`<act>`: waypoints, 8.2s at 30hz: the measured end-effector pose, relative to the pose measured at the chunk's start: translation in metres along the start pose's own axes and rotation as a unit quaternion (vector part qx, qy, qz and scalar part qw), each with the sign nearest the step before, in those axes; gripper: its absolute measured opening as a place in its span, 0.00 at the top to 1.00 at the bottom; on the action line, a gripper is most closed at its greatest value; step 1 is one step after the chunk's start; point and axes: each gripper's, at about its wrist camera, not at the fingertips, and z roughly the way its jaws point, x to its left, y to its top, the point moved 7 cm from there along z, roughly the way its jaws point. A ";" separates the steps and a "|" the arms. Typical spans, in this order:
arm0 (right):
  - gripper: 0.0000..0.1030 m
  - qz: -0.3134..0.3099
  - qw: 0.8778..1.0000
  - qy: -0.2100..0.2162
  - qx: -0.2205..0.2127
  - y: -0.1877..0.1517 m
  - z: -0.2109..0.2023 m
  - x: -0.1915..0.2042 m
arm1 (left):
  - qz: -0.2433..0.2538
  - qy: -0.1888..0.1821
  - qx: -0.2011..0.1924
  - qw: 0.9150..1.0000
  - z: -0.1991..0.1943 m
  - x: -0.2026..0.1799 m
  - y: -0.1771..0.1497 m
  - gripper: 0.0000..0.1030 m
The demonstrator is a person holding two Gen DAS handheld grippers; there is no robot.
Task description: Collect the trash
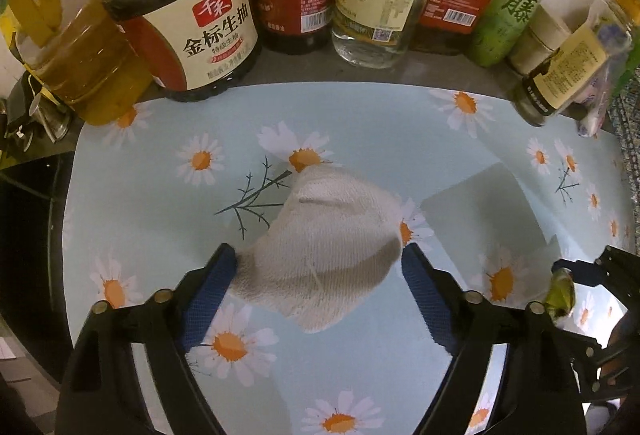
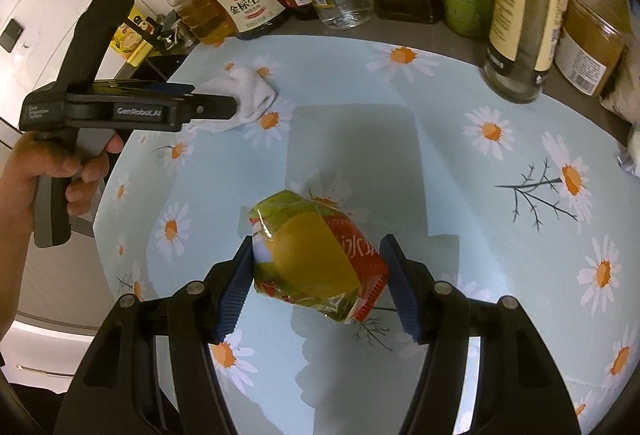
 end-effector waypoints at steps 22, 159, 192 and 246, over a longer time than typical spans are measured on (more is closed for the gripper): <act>0.39 -0.004 1.000 -0.025 -0.016 -0.011 -0.015 0.032 | -0.016 -0.045 -0.050 0.998 -0.041 0.010 -0.024 0.77; 0.15 0.076 0.989 -0.049 -0.121 -0.208 -0.123 0.256 | -0.025 -0.136 -0.074 0.988 -0.213 0.040 -0.359 0.07; 0.05 0.062 0.970 -0.096 -0.214 -0.259 -0.235 0.236 | 0.013 -0.081 -0.191 0.978 -0.311 -0.025 -0.385 0.07; 0.05 0.082 0.969 -0.111 -0.207 -0.283 -0.235 0.228 | 0.034 -0.059 -0.192 0.979 -0.309 -0.042 -0.394 0.07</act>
